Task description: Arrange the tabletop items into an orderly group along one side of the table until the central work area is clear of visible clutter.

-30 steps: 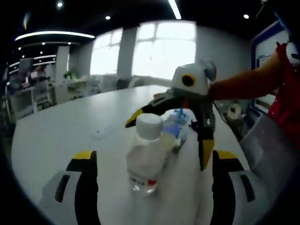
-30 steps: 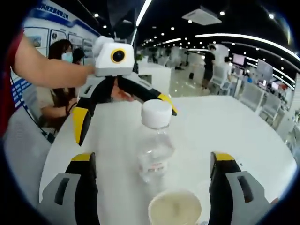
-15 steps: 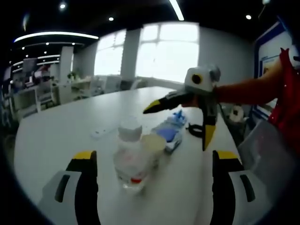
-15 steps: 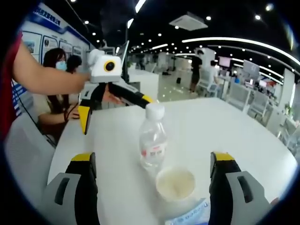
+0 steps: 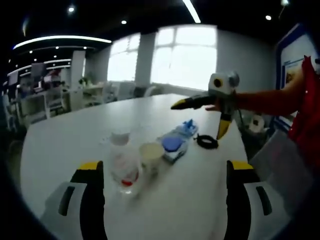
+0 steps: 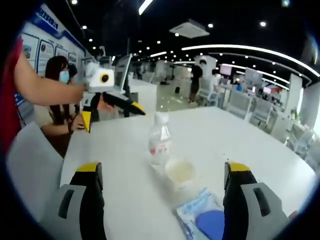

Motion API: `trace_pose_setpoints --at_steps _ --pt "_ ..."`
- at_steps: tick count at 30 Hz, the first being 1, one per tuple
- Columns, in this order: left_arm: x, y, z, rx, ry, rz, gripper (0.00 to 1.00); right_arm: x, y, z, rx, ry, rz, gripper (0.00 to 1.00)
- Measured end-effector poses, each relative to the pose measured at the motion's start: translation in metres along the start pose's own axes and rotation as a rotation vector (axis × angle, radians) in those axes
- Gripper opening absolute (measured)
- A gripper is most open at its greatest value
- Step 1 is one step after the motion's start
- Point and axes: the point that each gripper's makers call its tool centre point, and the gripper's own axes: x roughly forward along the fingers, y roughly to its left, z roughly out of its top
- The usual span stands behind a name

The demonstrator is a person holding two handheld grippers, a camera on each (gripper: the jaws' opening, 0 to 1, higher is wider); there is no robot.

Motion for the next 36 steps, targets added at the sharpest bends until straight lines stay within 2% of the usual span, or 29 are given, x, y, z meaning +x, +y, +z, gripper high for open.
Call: trace_pose_setpoints --at_steps 4,9,14,16,18,23,28,31,36 --pt "-0.004 -0.015 0.005 0.003 -0.017 0.004 0.99 -0.022 0.003 -0.006 0.010 -0.007 -0.028 1.00" --pt "-0.007 -0.033 0.003 -0.008 -0.023 0.009 0.99 -0.049 0.005 -0.010 0.031 -0.034 -0.077 1.00" --pt "-0.010 -0.048 -0.001 -0.028 -0.027 0.028 0.99 -0.073 0.012 -0.023 0.018 -0.009 -0.116 1.00" --pt "-0.012 -0.053 0.000 -0.035 -0.033 0.035 0.99 -0.081 0.015 -0.023 0.027 -0.020 -0.128 1.00" --pt "-0.015 -0.061 0.003 -0.049 -0.059 0.047 0.99 -0.091 0.018 -0.026 0.036 -0.022 -0.152 1.00" --pt "-0.019 -0.076 -0.005 -0.046 -0.051 0.062 0.99 -0.114 0.024 -0.039 0.049 -0.014 -0.205 1.00" --pt "-0.026 -0.090 -0.011 -0.076 -0.070 0.082 0.98 -0.141 0.023 -0.050 0.103 -0.032 -0.302 1.00" --pt "-0.028 -0.095 -0.015 -0.087 -0.073 0.090 0.98 -0.152 0.025 -0.053 0.102 -0.028 -0.339 1.00" --pt "-0.030 -0.105 -0.018 -0.074 -0.070 0.093 0.97 -0.168 0.025 -0.067 0.082 0.030 -0.442 0.99"
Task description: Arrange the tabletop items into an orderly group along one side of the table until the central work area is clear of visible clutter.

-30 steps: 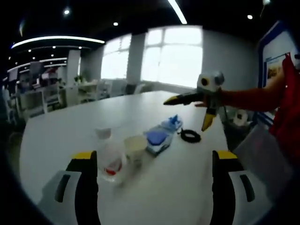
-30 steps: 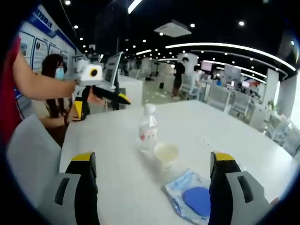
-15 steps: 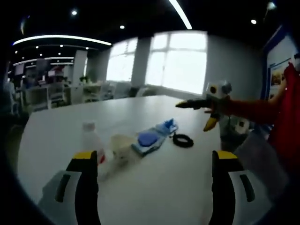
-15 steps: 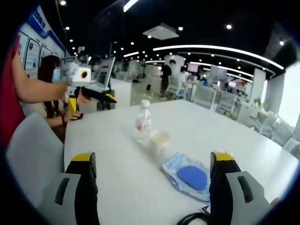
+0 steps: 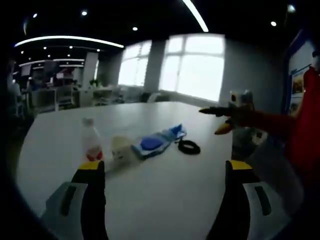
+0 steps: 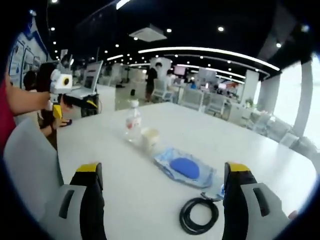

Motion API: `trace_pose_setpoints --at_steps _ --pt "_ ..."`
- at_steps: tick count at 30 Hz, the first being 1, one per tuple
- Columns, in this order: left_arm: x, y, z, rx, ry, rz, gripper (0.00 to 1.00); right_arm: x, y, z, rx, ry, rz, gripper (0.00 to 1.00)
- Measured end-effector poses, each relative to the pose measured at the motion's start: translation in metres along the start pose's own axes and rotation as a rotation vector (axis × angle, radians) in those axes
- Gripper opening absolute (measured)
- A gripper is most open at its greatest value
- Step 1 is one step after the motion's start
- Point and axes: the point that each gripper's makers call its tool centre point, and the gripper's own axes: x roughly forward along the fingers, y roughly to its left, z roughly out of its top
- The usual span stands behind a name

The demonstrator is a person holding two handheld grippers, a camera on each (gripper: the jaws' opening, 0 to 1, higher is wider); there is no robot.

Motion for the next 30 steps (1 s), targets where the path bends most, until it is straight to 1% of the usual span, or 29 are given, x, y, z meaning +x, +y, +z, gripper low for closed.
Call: trace_pose_setpoints --at_steps 2,4,7,8,10,12,15,17,20,21,23,24,26,27,28,30 --pt "0.000 0.000 -0.001 0.002 -0.007 0.002 0.97 -0.004 -0.006 -0.007 0.007 0.010 -0.057 0.99" --pt "0.000 -0.002 -0.002 -0.009 -0.015 0.002 0.97 -0.007 -0.010 -0.012 0.043 0.008 -0.089 0.99" --pt "0.000 -0.003 -0.006 -0.019 -0.021 0.009 0.96 -0.016 -0.027 -0.026 0.110 0.029 -0.199 0.95" --pt "0.001 -0.004 -0.008 -0.021 -0.023 0.014 0.96 -0.021 -0.032 -0.035 0.138 0.059 -0.243 0.95" --pt "0.000 -0.004 -0.011 -0.028 -0.025 0.018 0.96 -0.024 -0.032 -0.035 0.135 0.047 -0.255 0.95" --pt "0.000 -0.005 -0.011 -0.034 -0.030 0.020 0.96 -0.026 -0.032 -0.038 0.137 0.052 -0.275 0.96" --pt "-0.002 -0.006 -0.009 -0.048 -0.047 0.023 0.97 -0.027 -0.028 -0.040 0.155 0.050 -0.273 0.97" --pt "-0.003 -0.006 -0.008 -0.051 -0.055 0.025 0.97 -0.028 -0.022 -0.042 0.154 0.048 -0.257 0.98" --pt "-0.005 -0.005 -0.010 -0.051 -0.049 0.027 0.97 -0.031 -0.020 -0.046 0.148 0.050 -0.258 0.98" --pt "-0.006 -0.006 -0.011 -0.055 -0.045 0.027 0.96 -0.036 -0.021 -0.051 0.161 0.061 -0.274 0.98" --pt "-0.009 -0.008 -0.013 -0.052 -0.048 0.021 0.95 -0.039 -0.021 -0.054 0.175 0.057 -0.277 0.98" --pt "-0.011 -0.011 -0.014 -0.057 -0.059 0.014 0.96 -0.041 -0.018 -0.054 0.187 0.049 -0.274 0.98" --pt "-0.012 -0.013 -0.016 -0.056 -0.076 0.005 0.95 -0.041 -0.013 -0.052 0.181 0.024 -0.259 0.98" --pt "-0.012 -0.013 -0.017 -0.056 -0.078 0.006 0.95 -0.039 -0.010 -0.048 0.169 -0.007 -0.243 0.98" --pt "-0.012 -0.014 -0.017 -0.059 -0.083 0.004 0.95 -0.039 -0.010 -0.042 0.155 -0.043 -0.248 0.97" --pt "-0.009 -0.013 -0.018 -0.080 -0.086 0.007 0.95 -0.040 -0.008 -0.042 0.152 -0.048 -0.253 0.97"
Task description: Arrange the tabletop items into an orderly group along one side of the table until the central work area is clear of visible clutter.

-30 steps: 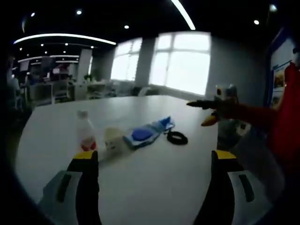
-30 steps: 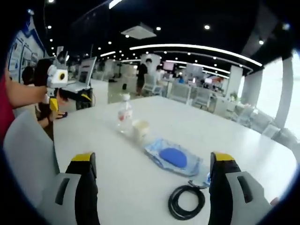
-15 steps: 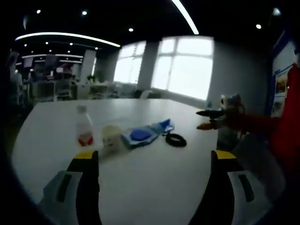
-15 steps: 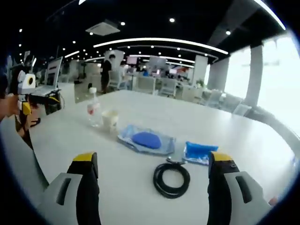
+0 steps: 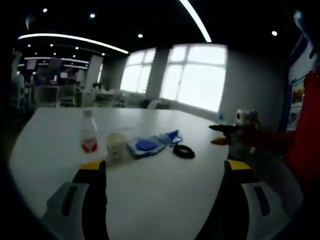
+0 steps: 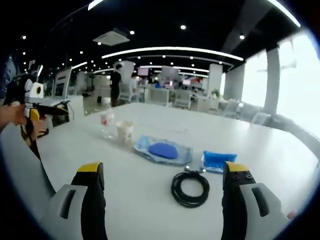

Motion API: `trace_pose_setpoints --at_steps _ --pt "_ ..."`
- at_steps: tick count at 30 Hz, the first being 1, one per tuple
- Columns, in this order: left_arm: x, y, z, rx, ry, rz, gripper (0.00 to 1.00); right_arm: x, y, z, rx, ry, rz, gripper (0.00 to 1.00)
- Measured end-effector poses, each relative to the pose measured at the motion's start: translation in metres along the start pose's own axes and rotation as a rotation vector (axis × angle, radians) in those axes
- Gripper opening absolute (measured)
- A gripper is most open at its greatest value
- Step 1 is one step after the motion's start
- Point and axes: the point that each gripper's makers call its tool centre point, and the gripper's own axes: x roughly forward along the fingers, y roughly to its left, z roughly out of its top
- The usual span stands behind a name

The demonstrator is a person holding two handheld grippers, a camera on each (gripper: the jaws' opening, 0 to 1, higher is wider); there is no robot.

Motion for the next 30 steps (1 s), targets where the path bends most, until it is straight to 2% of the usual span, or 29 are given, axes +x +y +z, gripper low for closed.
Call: trace_pose_setpoints --at_steps 3,5,8,13,17,21,24,27,30 --pt "0.009 -0.010 -0.002 -0.008 0.006 -0.033 0.95 0.001 -0.002 0.002 -0.023 -0.017 -0.018 0.97" --pt "0.017 -0.016 -0.004 0.005 0.028 -0.051 0.95 0.001 -0.007 -0.002 -0.033 0.002 -0.034 0.96" --pt "0.020 -0.019 0.000 0.016 0.023 -0.059 0.95 -0.001 -0.014 -0.007 -0.027 0.024 -0.045 0.96" --pt "0.011 -0.009 -0.002 0.004 0.016 -0.019 0.96 -0.006 -0.029 -0.019 -0.014 0.050 -0.046 0.97" --pt "0.006 -0.002 0.000 -0.001 0.021 0.022 0.96 -0.007 -0.031 -0.020 -0.020 0.042 -0.014 0.98" --pt "0.006 0.000 0.003 0.009 0.027 0.037 0.98 -0.005 -0.029 -0.019 -0.016 0.026 0.078 0.99" --pt "0.008 0.003 -0.002 0.016 0.063 0.044 0.98 -0.004 -0.034 -0.021 -0.022 0.034 0.103 0.99" --pt "0.012 -0.004 -0.006 0.033 0.106 0.054 0.99 -0.003 -0.043 -0.023 -0.033 0.043 0.106 0.99" --pt "0.013 -0.010 -0.002 0.046 0.108 0.053 0.99 0.000 -0.050 -0.026 -0.037 0.051 0.102 0.99"
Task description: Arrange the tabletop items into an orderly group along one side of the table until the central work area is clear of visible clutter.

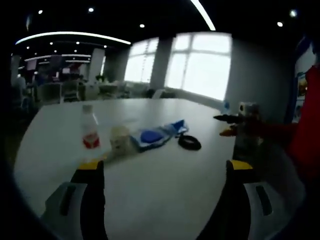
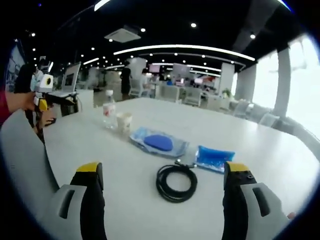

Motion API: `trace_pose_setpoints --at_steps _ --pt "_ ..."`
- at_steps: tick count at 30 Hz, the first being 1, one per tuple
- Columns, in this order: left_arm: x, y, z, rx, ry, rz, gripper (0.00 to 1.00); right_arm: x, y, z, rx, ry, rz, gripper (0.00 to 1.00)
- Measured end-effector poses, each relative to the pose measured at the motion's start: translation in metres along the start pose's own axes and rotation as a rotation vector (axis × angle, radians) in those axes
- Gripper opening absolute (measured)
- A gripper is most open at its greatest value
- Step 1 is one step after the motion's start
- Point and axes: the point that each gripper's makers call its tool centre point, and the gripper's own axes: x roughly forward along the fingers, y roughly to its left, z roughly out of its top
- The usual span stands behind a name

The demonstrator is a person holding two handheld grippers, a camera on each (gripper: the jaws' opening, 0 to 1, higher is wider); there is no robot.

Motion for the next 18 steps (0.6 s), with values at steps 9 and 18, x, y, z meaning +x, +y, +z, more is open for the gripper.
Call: trace_pose_setpoints --at_steps 9,18 --pt "0.002 0.014 -0.006 -0.069 -0.014 0.034 0.99 0.003 -0.015 -0.016 -0.003 0.028 0.027 0.99" --pt "0.002 0.032 -0.003 -0.047 0.000 0.120 0.99 0.003 -0.023 -0.016 -0.009 0.024 0.048 0.99"
